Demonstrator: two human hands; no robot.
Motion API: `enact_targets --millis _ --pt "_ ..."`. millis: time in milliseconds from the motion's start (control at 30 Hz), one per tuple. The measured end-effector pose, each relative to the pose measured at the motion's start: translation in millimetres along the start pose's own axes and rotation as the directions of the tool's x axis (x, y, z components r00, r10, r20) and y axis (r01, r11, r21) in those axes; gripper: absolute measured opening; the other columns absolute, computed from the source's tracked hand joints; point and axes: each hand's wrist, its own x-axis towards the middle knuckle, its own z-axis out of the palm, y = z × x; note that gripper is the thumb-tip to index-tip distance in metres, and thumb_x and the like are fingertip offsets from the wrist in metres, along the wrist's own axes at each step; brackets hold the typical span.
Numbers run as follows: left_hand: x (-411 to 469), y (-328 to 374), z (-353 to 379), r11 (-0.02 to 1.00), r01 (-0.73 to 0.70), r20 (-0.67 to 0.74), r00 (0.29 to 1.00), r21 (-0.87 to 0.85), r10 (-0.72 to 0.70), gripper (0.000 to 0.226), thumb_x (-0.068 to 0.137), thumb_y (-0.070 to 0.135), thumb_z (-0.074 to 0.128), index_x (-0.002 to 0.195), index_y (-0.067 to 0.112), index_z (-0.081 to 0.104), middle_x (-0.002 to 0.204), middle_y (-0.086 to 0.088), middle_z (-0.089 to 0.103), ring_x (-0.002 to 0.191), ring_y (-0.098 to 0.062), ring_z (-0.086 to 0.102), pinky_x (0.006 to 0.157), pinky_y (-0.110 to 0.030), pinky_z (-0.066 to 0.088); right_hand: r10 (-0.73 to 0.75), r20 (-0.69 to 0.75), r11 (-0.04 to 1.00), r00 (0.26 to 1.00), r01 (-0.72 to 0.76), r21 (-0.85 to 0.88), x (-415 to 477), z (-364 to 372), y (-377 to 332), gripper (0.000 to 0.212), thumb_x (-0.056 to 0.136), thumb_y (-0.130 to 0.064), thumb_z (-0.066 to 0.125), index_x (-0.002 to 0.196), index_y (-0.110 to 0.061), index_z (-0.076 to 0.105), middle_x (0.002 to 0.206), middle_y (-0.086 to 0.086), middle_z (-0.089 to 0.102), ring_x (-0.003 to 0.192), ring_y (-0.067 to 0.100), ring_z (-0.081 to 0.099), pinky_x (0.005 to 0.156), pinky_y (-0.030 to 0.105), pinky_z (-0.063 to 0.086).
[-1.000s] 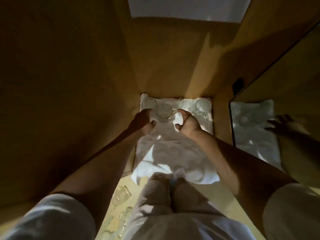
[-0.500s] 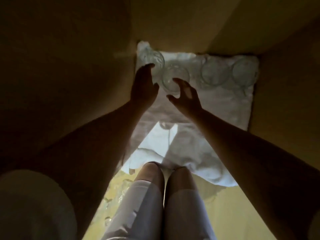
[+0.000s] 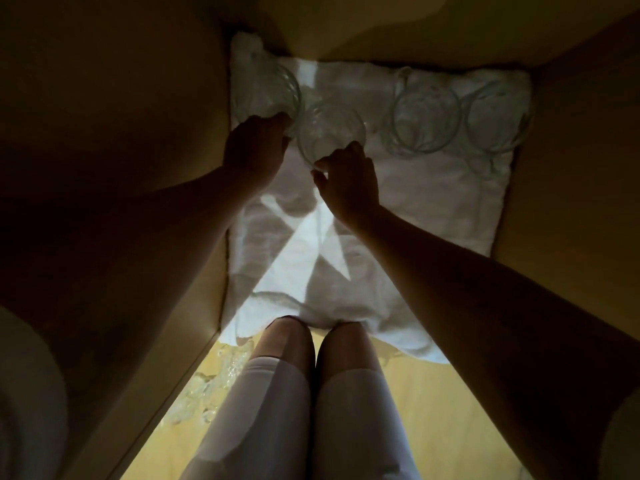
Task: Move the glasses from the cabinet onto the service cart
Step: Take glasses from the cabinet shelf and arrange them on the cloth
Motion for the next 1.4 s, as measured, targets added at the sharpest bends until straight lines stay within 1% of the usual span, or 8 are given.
enact_targets --millis 467,567,700,800,933,1133,1267,1400 --pt "-152.3 39.3 -23.7 0.962 0.242 0.108 0.967 -0.130 -0.229 0.024 0.092 0.029 0.048 0.107 0.023 0.065 0.117 -0.003 0.065 0.111 -0.027 0.058 0.085 -0.033 0.045 0.093 0.075 0.993 0.993 -0.098 0.072 -110.7 -57.1 -14.0 0.030 0.096 -0.028 0.047 0.106 -0.009 0.069 0.110 0.012 0.066 0.110 0.032 0.052 0.093 0.033 0.039" --pt "-201.6 48.0 -49.6 0.910 0.352 0.144 0.934 -0.220 -0.327 0.025 0.088 0.038 0.050 0.106 0.027 0.062 0.123 0.004 0.061 0.118 -0.019 0.053 0.090 -0.024 0.038 0.122 0.008 0.976 0.992 -0.122 0.178 -150.7 -85.1 -31.1 0.029 0.089 -0.026 0.046 0.077 -0.009 0.067 0.093 0.014 0.066 0.099 0.033 0.058 0.085 0.030 0.041" --pt "-253.5 67.0 -99.0 0.941 0.277 0.149 0.957 -0.193 -0.250 0.019 0.090 0.031 0.045 0.095 0.022 0.061 0.114 -0.007 0.064 0.109 -0.029 0.057 0.080 -0.028 0.039 0.195 0.083 0.943 0.977 -0.210 0.257 -199.9 -119.5 -52.8 0.031 0.089 -0.023 0.055 0.062 -0.029 0.042 0.090 0.000 0.055 0.089 0.018 0.052 0.062 0.010 0.030" --pt "-284.8 81.3 -135.5 0.933 0.310 0.105 0.950 -0.182 -0.295 0.030 0.094 0.028 0.045 0.112 0.012 0.062 0.118 -0.016 0.062 0.112 -0.033 0.057 0.086 -0.033 0.045 0.172 0.020 0.943 0.985 -0.171 0.285 -233.9 -137.0 -71.5 0.031 0.092 -0.026 0.047 0.063 -0.025 0.035 0.090 0.010 0.053 0.090 0.020 0.051 0.064 0.017 0.034" --pt "-334.3 98.5 -166.2 0.945 0.285 0.043 0.959 -0.160 -0.282 0.032 0.090 0.031 0.051 0.113 0.011 0.062 0.119 -0.015 0.062 0.112 -0.033 0.057 0.086 -0.033 0.046 0.199 -0.168 0.948 0.966 -0.145 0.283 -297.8 -159.1 -91.7 0.039 0.085 -0.019 0.052 0.051 -0.014 0.035 0.059 0.006 0.047 0.071 0.021 0.048 0.057 0.023 0.030" --pt "-403.3 120.5 -182.4 0.963 0.233 0.017 0.972 -0.135 -0.233 0.028 0.089 0.032 0.048 0.101 0.014 0.065 0.109 -0.013 0.065 0.101 -0.030 0.060 0.082 -0.032 0.048 0.259 -0.128 0.841 0.957 -0.158 0.517 -370.2 -151.0 -107.6 0.016 0.080 -0.010 0.056 0.066 -0.015 0.063 0.075 0.005 0.059 0.080 0.018 0.055 0.068 0.024 0.041" --pt "-440.3 138.8 -179.4 0.974 0.201 0.035 0.979 -0.100 -0.199 0.025 0.084 0.030 0.050 0.097 0.015 0.065 0.111 -0.009 0.064 0.102 -0.028 0.059 0.084 -0.032 0.050 0.224 -0.107 0.894 0.969 -0.160 0.419 -425.6 -147.0 -94.9 0.016 0.084 -0.021 0.060 0.086 -0.014 0.075 0.094 0.005 0.071 0.092 0.018 0.062 0.075 0.018 0.042" --pt "-467.6 173.6 -175.1 0.983 0.181 0.087 0.980 -0.029 -0.178 0.018 0.084 0.030 0.053 0.094 0.019 0.062 0.103 -0.003 0.061 0.098 -0.025 0.060 0.076 -0.029 0.048 0.222 -0.048 0.885 0.974 -0.181 0.429 -466.7 -141.1 -72.7 0.012 0.081 -0.023 0.061 0.077 -0.017 0.071 0.095 0.007 0.072 0.097 0.020 0.065 0.082 0.018 0.046"
